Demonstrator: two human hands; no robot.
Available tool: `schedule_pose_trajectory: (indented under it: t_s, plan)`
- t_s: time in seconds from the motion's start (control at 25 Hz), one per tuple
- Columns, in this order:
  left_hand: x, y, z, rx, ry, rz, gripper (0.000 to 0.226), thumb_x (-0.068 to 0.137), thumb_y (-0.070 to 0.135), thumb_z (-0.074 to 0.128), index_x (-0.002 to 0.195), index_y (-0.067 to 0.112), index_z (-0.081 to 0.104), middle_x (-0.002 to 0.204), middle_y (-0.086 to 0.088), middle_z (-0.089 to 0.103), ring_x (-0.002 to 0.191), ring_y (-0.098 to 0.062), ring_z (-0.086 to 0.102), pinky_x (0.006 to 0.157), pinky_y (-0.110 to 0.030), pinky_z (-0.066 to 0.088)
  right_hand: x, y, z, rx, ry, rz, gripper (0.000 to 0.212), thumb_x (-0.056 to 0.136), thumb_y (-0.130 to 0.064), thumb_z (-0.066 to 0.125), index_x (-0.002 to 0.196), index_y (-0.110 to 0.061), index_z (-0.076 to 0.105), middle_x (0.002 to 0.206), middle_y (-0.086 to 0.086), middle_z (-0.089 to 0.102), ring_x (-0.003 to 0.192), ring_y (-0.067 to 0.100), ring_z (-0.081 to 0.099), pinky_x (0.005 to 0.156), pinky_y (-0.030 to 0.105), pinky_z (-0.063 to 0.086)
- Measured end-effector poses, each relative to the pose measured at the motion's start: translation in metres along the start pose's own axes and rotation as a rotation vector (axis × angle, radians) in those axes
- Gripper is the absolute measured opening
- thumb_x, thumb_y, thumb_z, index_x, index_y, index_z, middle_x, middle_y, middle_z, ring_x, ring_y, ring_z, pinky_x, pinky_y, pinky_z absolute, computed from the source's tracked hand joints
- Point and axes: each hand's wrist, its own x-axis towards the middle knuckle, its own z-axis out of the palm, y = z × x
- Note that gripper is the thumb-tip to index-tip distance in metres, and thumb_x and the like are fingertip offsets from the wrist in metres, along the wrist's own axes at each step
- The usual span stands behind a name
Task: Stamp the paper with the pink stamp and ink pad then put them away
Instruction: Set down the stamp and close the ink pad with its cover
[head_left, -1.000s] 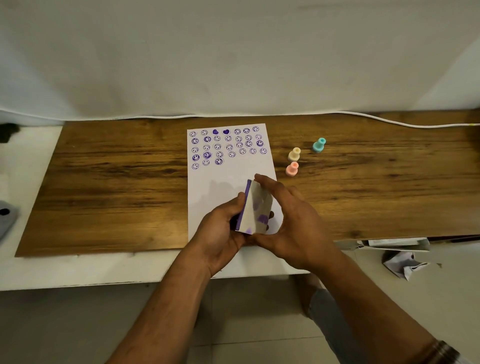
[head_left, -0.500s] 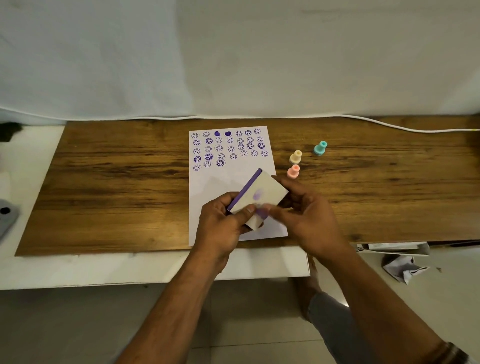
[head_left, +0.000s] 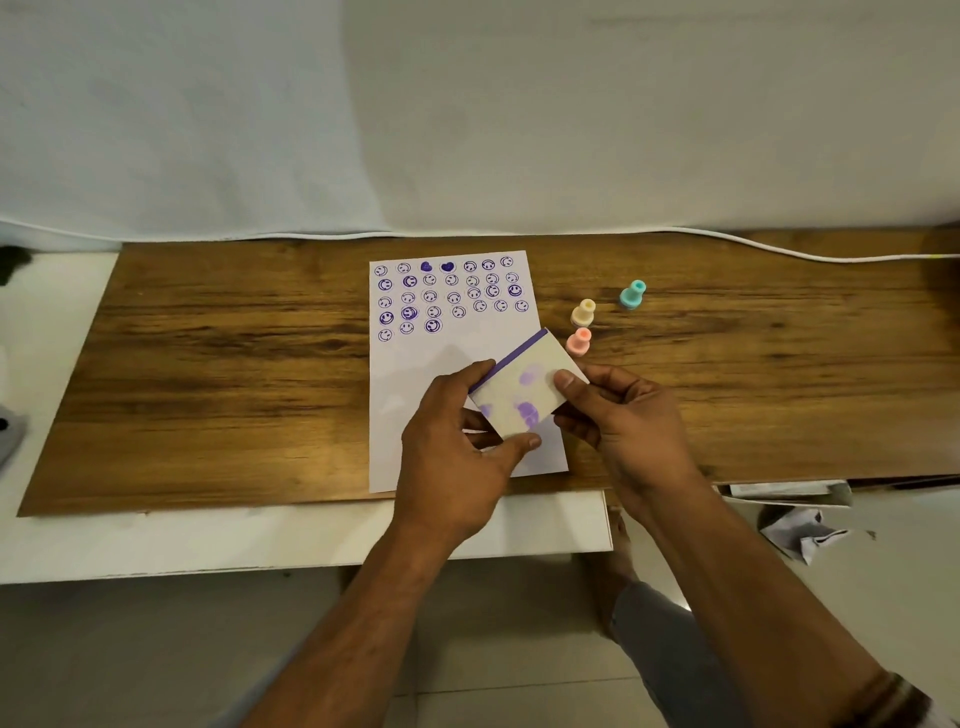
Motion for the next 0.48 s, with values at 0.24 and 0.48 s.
schedule_pose_trajectory:
  t_s: [0.24,0.48]
  plan:
    - [0.007,-0.002,-0.014,-0.044,-0.01,-0.015,0.076,0.065,0.033,0.097,0.13,0.04,0.058,0.116,0.018,0.067,0.092,-0.006,0.074,0.07,-0.023,0.064,0.002,0.005,0.001,0.042,-0.033,0.078,0.039,0.07,-0.035,0.083,0.102,-0.014,0.075,0.101,0.0,0.083,0.098,0.019,0.078,0.067,0.025,0.062]
    - [0.016,-0.004,-0.018,-0.603,-0.007,-0.273,0.045,0.076,0.021,0.086,0.118,0.025,0.07,0.109,0.001,0.083,0.108,-0.021,0.077,0.081,-0.033,0.065,0.005,0.005,-0.004,0.181,-0.075,0.102,0.042,0.071,-0.019,0.083,0.111,-0.014,0.075,0.108,0.005,0.082,0.099,0.022,0.079,0.071,0.028,0.063]
